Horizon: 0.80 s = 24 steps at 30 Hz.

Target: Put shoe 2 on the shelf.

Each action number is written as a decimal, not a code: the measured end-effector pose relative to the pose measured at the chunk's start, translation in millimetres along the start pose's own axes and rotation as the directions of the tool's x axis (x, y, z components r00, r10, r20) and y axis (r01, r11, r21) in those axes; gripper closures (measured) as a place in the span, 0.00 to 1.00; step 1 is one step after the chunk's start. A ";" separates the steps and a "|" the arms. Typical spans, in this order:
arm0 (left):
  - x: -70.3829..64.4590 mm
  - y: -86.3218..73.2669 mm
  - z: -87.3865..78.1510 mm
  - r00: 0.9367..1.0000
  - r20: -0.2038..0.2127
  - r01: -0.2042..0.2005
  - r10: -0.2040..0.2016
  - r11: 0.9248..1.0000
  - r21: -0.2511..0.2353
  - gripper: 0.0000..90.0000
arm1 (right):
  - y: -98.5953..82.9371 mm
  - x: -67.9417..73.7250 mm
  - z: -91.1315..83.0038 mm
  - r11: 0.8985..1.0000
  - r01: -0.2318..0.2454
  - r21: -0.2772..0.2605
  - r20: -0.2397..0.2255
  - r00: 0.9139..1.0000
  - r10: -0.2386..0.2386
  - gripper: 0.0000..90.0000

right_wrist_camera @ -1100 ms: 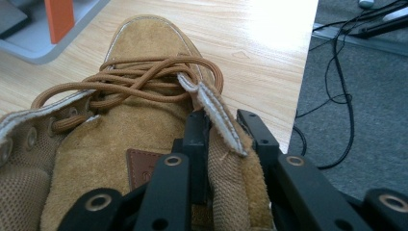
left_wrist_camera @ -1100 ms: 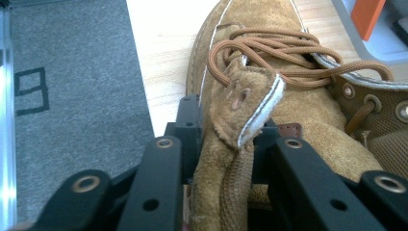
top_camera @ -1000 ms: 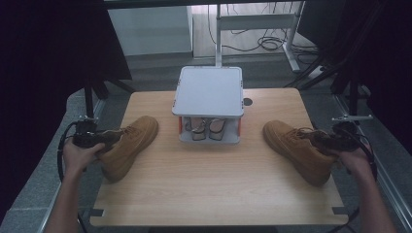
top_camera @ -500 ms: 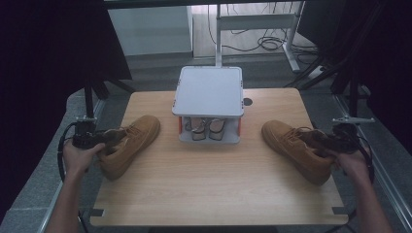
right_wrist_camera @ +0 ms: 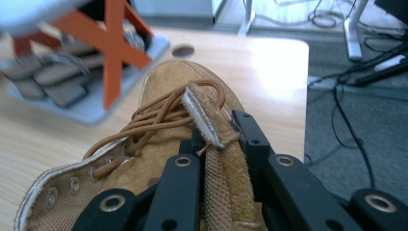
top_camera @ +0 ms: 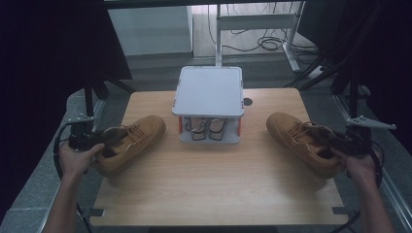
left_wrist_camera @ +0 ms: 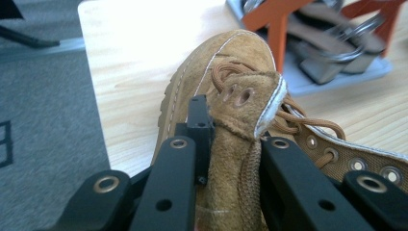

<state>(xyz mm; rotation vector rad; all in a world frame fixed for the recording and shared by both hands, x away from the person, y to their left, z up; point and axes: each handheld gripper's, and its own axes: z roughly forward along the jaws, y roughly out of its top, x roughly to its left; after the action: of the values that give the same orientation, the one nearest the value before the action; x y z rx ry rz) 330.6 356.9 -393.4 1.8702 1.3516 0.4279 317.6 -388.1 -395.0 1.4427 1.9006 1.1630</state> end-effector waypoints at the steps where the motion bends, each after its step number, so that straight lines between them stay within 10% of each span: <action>1: -1.3 1.0 -2.9 1.000 0.003 0.003 -0.003 1.000 -0.012 0.90 | 0.7 0.1 -4.5 0.999 -0.015 -0.028 -0.009 1.000 0.015 0.90; 9: -13.4 12.9 -33.9 0.999 -0.015 0.039 -0.041 0.987 -0.158 0.90 | 11.1 6.9 -26.5 0.981 -0.117 -0.156 -0.078 0.991 0.106 0.90; 17: -12.8 20.6 -49.6 0.990 0.078 0.133 -0.116 0.954 -0.270 0.90 | 24.4 14.4 -35.5 0.937 -0.231 -0.261 -0.172 0.966 0.190 0.90; 24: -21.3 31.9 -55.3 0.984 0.118 0.170 -0.137 0.926 -0.336 0.90 | 39.3 29.3 -35.1 0.927 -0.230 -0.296 -0.186 0.966 0.180 0.90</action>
<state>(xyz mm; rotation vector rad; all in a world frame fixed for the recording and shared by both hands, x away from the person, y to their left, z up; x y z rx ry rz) 306.8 354.8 -330.4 1.4671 1.2589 0.4596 301.2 -369.3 -340.1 1.4290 1.5910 1.6403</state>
